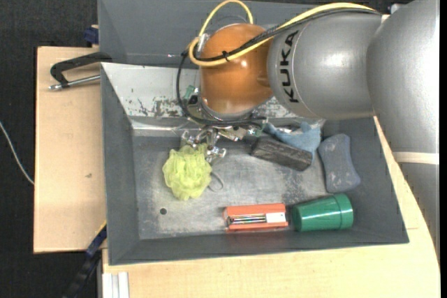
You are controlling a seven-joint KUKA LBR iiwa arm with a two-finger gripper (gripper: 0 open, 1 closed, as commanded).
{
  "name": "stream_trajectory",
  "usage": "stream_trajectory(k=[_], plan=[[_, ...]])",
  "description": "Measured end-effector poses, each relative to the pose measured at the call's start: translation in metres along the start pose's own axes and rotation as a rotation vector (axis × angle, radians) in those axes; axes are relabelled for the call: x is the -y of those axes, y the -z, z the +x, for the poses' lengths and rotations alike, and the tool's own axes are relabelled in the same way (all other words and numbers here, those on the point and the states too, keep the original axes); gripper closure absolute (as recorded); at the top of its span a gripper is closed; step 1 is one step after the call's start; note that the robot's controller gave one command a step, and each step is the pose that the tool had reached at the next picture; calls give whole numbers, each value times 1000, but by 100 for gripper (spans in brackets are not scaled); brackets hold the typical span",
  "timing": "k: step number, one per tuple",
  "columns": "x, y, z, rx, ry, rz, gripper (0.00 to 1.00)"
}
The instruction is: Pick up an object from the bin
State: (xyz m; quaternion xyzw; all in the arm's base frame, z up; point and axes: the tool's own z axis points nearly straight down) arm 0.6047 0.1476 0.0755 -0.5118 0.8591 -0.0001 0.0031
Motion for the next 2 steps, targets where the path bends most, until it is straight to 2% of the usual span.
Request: stream_trajectory(k=[1,2], plan=[[0,0,0,0,0,0,100],[2,65,-3,6,-3,6,100]])
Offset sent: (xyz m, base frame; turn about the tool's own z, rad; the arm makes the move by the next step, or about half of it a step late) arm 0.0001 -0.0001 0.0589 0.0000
